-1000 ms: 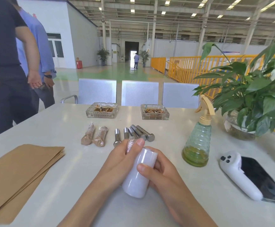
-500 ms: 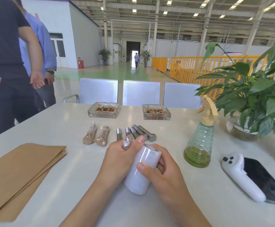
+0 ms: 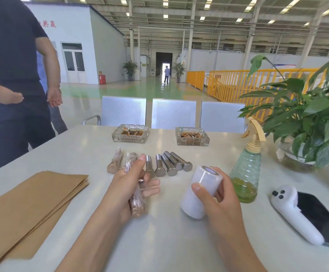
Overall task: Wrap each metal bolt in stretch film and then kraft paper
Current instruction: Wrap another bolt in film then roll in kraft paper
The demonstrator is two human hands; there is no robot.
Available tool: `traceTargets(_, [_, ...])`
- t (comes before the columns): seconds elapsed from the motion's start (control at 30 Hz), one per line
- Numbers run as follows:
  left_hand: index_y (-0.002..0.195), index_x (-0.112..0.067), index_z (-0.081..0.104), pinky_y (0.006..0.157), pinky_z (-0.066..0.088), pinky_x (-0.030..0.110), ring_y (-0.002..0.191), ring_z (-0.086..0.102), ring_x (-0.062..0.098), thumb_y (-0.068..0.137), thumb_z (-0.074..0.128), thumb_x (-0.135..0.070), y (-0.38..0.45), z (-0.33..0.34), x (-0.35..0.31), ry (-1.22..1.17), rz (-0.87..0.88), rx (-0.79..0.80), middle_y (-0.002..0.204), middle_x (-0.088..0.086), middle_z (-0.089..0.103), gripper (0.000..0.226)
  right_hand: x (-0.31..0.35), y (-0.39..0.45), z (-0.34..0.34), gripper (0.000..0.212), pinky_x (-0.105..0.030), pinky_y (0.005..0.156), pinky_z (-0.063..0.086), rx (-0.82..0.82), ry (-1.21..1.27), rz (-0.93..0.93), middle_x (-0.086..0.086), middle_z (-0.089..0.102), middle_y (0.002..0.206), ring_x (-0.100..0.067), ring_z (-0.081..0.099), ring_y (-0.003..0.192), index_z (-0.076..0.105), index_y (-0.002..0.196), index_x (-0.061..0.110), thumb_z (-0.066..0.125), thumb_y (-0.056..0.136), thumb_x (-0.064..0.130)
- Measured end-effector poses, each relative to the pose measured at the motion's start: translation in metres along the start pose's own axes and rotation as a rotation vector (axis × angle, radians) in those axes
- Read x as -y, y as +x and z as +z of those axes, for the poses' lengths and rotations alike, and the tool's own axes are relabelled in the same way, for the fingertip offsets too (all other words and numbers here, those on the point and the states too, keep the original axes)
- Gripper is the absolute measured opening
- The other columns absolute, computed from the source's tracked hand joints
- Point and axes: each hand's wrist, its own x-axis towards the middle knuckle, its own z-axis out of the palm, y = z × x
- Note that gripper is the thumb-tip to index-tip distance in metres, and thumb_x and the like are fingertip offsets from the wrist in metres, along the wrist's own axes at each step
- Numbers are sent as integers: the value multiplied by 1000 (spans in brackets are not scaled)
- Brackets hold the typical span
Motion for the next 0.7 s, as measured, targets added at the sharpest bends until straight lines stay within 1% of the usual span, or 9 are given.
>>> traceTargets(0.03, [65,-25,52,45,50,26,44,45,15,93,70,-44,3,-3,-2,-9,-27,4,56,-1,35,38,0,0,0,51,-20,78,55,25,35,28,18,71,122,-1,68,108,64,120,47,81,74,35])
traceTargets(0.1, [62,-27,35,35,28,18,40,22,9,94,68,-46,9,-7,-8,16,-81,-1,58,-5,21,49,1,0,3,45,-17,77,56,68,87,75,14,72,122,-4,69,108,66,116,49,81,75,36])
traceTargets(0.13, [62,-28,31,34,20,16,40,16,9,95,67,-45,12,-9,-12,38,-97,-14,58,-7,18,52,0,0,3,43,-16,78,55,81,98,91,13,73,121,-5,70,108,67,114,49,81,75,35])
traceTargets(0.23, [62,-26,32,35,16,14,37,15,9,98,64,-41,27,-11,-23,118,-122,-78,52,-7,22,50,-1,0,4,41,-16,77,55,100,91,126,13,74,118,-5,70,106,68,111,50,80,75,34])
traceTargets(0.37, [72,-19,41,34,24,14,34,24,12,99,64,-36,56,-17,-44,229,-136,-157,46,-4,31,39,-2,-1,5,44,-23,82,56,120,77,145,16,74,118,-4,70,108,67,113,51,80,74,35])
traceTargets(0.47, [92,-9,49,39,43,21,50,43,18,101,58,-17,79,-27,-61,294,-210,-106,67,7,47,15,-3,-2,7,45,-24,81,56,143,64,152,15,74,117,-5,70,108,67,114,50,81,73,35])
traceTargets(0.53, [97,-4,52,50,51,30,63,50,22,99,56,-2,95,-38,-68,408,-182,-128,81,12,50,5,-4,-2,8,45,-20,78,56,163,52,152,14,74,117,-6,70,107,67,112,51,81,73,34])
traceTargets(0.63, [87,2,61,68,50,37,68,62,31,91,71,-1,119,-59,-75,650,-45,-261,77,18,62,11,-5,-1,9,46,-18,80,56,183,33,162,14,74,118,-5,70,107,67,111,53,81,72,33])
traceTargets(0.7, [78,1,67,70,50,36,72,70,30,82,81,-10,129,-73,-76,793,14,-393,75,20,70,18,-7,0,9,47,-22,81,57,189,16,171,15,74,118,-5,70,108,67,111,54,81,72,33])
